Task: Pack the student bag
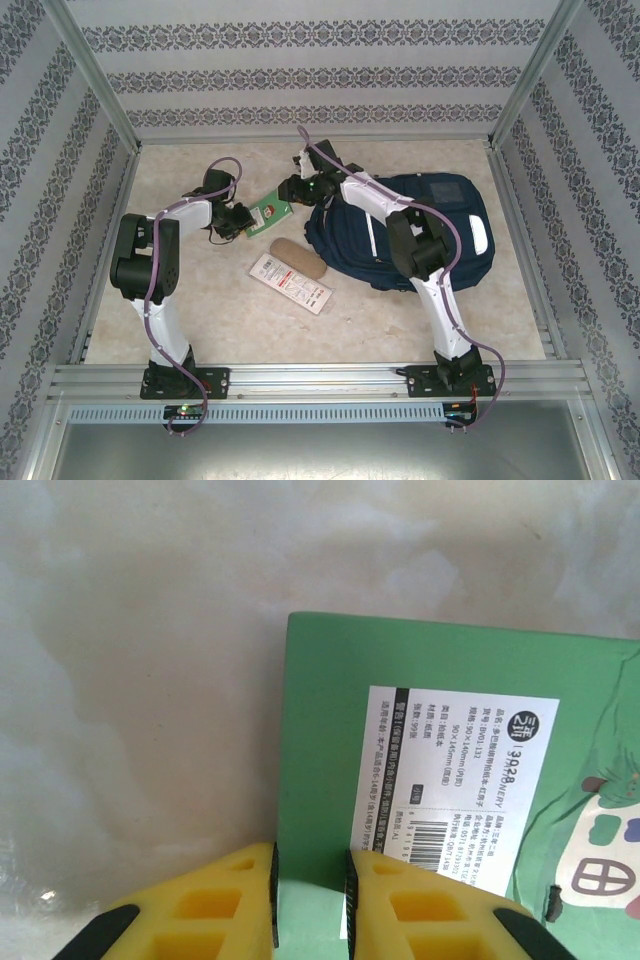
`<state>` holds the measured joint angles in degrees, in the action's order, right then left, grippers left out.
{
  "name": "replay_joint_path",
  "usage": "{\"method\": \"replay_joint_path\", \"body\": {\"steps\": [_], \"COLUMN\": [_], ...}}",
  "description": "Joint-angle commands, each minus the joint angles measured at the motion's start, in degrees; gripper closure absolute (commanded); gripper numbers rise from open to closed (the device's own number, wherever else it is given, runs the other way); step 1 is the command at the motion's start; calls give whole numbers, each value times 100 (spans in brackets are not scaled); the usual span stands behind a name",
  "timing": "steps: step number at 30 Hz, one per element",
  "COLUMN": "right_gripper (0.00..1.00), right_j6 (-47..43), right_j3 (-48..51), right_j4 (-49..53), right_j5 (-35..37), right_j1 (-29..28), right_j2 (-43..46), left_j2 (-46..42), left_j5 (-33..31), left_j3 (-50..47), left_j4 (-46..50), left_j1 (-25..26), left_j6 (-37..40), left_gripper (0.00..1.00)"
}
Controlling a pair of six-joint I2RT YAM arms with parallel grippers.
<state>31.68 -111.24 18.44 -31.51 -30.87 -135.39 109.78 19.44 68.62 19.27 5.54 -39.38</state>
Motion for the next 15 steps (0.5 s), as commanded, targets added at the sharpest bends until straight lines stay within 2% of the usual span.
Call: {"method": "replay_joint_path", "body": {"steps": [1,7,11,15], "right_gripper": [62,62,61,60], "right_j6": [-189,135,316,408], "right_j3": [320,431,160,293], "right_j4": [-382,-1359,-999,-761], "right_j5": [-861,-941,-553,-43], "right_j1": [-720,-910,-964,-954], "right_j2": [283,392,150,200], "left_j2": [211,167,106,53], "left_j5": [336,454,470,465], "left_j3": [42,-14,-50,-98], "left_j4": [-68,-108,-100,-106], "left_j1": [127,130,131,131], "left_j6": [146,132,132,141], "left_gripper": [76,76,76,76]}}
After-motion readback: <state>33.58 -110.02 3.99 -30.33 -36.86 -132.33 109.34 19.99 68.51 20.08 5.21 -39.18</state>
